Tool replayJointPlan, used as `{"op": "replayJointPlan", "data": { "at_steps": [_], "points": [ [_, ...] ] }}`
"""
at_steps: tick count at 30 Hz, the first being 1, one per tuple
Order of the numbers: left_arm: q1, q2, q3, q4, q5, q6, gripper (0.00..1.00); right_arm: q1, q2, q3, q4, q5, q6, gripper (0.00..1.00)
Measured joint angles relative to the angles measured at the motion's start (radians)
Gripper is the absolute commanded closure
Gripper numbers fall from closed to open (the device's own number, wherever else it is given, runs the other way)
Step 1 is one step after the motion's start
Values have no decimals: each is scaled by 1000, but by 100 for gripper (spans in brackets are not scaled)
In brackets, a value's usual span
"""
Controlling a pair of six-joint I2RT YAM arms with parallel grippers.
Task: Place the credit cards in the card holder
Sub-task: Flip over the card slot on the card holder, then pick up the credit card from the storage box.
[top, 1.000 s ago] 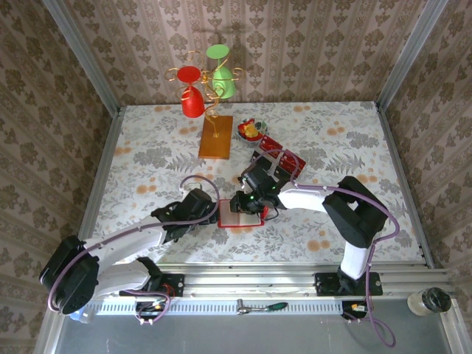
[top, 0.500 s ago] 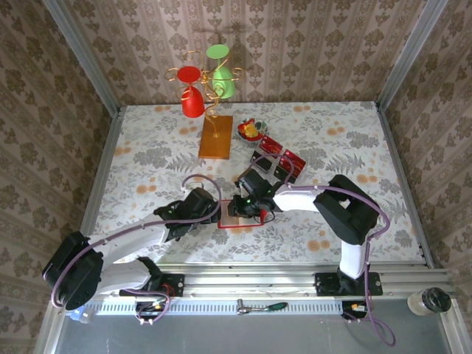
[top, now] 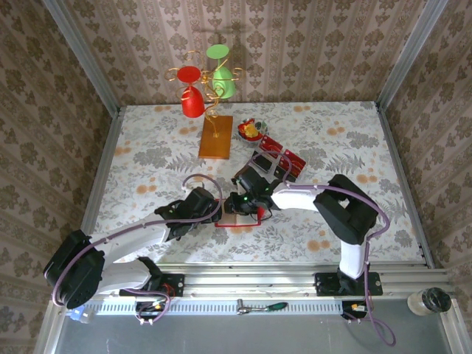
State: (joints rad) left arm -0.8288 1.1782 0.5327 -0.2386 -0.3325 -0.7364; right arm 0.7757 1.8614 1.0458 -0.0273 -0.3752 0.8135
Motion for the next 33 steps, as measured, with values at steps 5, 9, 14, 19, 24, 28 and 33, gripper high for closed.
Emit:
{"op": "replayJointPlan", "data": {
  "at_steps": [5,9,14,19,24,28,33],
  "points": [
    [0,0,0,0,0,0,2,-76,-128,7,-89,5,-51,73],
    [0,0,0,0,0,0,1,-174,-217,53,-198,46,-136,58],
    [-1,0,0,0,4,0,0,-275,-261,148,-385,201,-295,52],
    [-1,0,0,0,4,0,0,-294,-248,226,-553,380,-447,52],
    [-1,0,0,0,4,0,0,-294,-185,282,-643,497,-544,56],
    [-1,0,0,0,4,0,0,-294,-144,288,-686,563,-589,59],
    [-1,0,0,0,4,0,0,-294,-113,291,-712,616,-625,61]
  ]
}}
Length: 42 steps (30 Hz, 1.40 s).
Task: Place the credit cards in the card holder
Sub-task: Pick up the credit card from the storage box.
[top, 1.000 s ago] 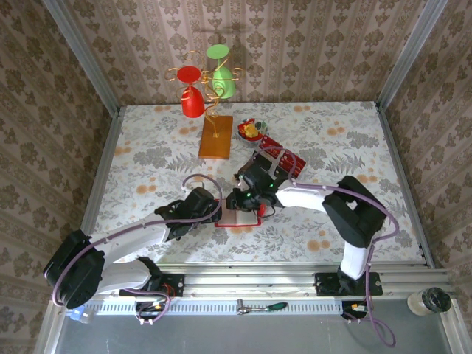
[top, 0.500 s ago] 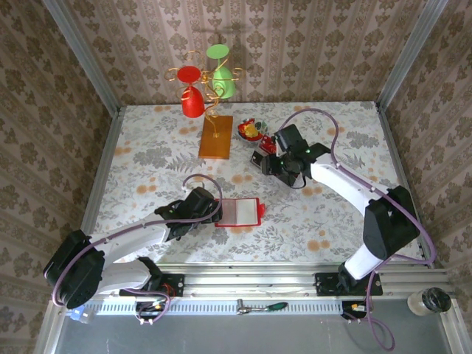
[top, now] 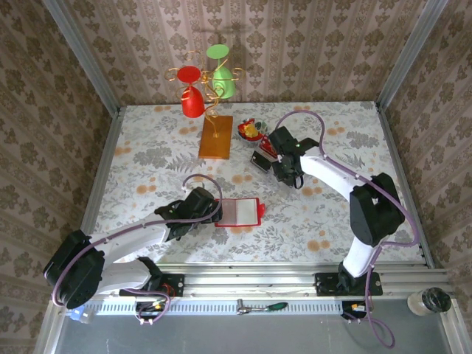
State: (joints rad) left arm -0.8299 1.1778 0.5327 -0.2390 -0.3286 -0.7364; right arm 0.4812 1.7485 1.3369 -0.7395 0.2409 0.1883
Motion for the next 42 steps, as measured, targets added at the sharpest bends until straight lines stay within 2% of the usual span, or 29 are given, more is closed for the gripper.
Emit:
{"op": "replayJointPlan", "data": {
  "at_steps": [9,21,29,33,40,42],
  "points": [
    [-1,-1,0,0,0,0,0,0,49,32,-2,26,-27,65],
    [-1,-1,0,1,0,0,0,0,73,34,-2,29,-37,76],
    [-1,-1,0,1,0,0,0,0,72,34,-1,16,-68,89],
    [-1,-1,0,1,0,0,0,1,65,32,5,-7,-92,90],
    [-1,-1,0,1,0,0,0,5,1,29,10,-41,-130,100],
    [-1,-1,0,1,0,0,0,10,-26,29,9,-45,-134,100]
  ]
}}
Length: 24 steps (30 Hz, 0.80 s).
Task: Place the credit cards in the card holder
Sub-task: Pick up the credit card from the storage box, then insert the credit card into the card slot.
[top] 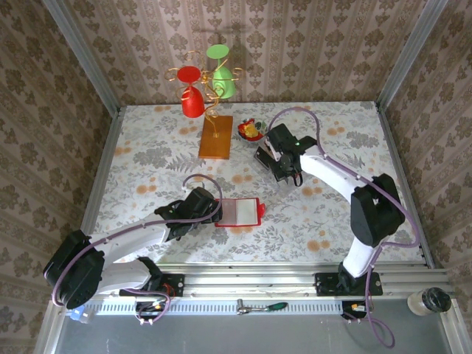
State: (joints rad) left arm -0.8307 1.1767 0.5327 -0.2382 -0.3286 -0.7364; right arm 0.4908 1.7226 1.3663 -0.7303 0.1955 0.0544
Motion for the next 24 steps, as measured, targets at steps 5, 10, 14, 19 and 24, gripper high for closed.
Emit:
{"op": "replayJointPlan", "data": {
  "at_steps": [5,10,14,19,24],
  "points": [
    [0,0,0,0,0,0,0,26,-69,0,-2,-13,2,100],
    [0,0,0,0,0,0,0,76,-145,-13,23,-93,63,100],
    [0,0,0,-1,0,0,0,98,-217,-126,130,-227,180,100],
    [0,0,0,-6,0,0,0,116,-241,-351,362,-408,388,100],
    [0,0,0,-11,0,0,0,163,-207,-450,512,-492,529,100]
  ]
}}
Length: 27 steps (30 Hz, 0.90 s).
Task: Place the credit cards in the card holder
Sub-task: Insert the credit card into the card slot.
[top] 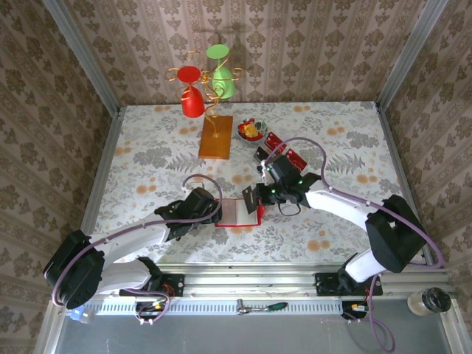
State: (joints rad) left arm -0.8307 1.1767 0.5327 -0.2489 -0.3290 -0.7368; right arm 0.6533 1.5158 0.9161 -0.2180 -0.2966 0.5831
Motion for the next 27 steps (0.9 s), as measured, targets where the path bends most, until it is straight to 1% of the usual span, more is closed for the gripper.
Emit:
{"op": "replayJointPlan", "data": {
  "at_steps": [5,10,27],
  "points": [
    [0,0,0,-5,0,0,0,34,40,-21,130,-40,85,100],
    [0,0,0,-6,0,0,0,48,87,-27,196,-55,129,100],
    [0,14,0,-5,0,0,0,51,172,-37,256,-57,156,100]
  ]
}}
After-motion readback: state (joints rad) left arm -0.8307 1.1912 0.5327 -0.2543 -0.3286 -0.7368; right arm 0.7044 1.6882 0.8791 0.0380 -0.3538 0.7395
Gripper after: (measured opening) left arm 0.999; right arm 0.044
